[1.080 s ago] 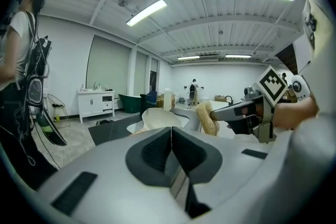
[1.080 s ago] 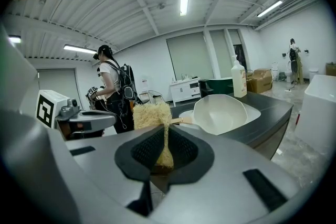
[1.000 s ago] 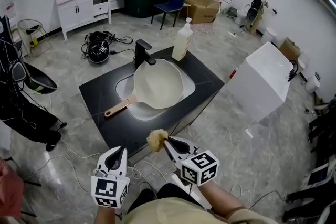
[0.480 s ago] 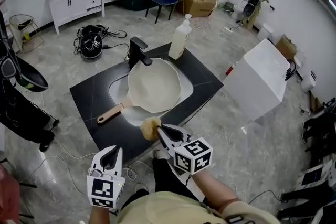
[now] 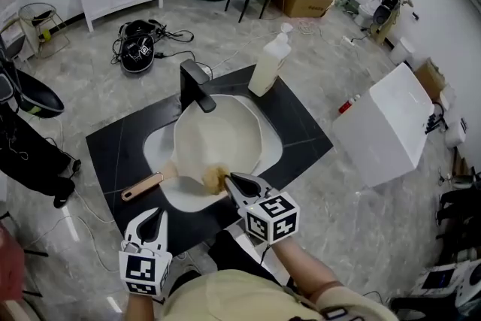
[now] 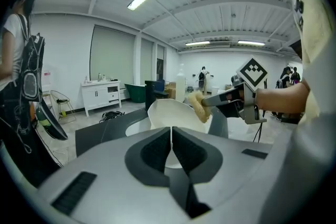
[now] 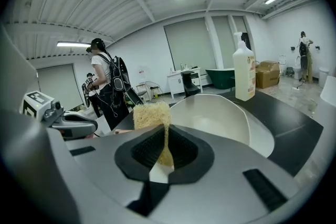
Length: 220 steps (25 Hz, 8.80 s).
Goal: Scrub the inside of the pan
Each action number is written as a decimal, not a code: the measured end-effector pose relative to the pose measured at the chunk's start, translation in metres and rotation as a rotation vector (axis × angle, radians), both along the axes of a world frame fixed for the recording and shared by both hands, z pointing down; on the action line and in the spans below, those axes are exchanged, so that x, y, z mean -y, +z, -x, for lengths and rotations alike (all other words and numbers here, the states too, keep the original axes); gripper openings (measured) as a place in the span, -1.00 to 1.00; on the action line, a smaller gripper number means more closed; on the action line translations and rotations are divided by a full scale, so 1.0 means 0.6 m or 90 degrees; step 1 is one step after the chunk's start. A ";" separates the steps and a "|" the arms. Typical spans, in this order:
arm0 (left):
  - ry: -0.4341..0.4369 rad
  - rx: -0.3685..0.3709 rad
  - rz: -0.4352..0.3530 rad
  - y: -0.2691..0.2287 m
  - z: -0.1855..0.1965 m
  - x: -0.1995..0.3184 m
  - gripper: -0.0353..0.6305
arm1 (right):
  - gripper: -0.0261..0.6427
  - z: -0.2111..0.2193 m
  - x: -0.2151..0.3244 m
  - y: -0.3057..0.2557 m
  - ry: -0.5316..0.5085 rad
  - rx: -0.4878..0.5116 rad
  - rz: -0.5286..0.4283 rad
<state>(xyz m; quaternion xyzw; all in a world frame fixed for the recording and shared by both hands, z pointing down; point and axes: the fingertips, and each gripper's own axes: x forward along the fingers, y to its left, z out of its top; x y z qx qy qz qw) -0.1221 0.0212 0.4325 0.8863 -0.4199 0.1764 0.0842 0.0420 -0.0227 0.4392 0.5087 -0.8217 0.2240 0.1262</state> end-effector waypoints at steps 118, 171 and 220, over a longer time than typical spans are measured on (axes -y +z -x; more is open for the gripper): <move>0.038 0.302 0.090 0.213 -0.044 0.219 -0.36 | -0.83 0.003 0.123 0.339 -0.594 -0.524 0.198; 0.023 0.309 0.142 0.217 -0.045 0.223 -0.36 | -0.83 -0.139 0.410 0.230 -0.327 -1.039 -0.234; 0.001 0.277 0.133 0.216 -0.046 0.227 -0.36 | -0.83 -0.173 0.397 0.269 0.119 -0.359 0.132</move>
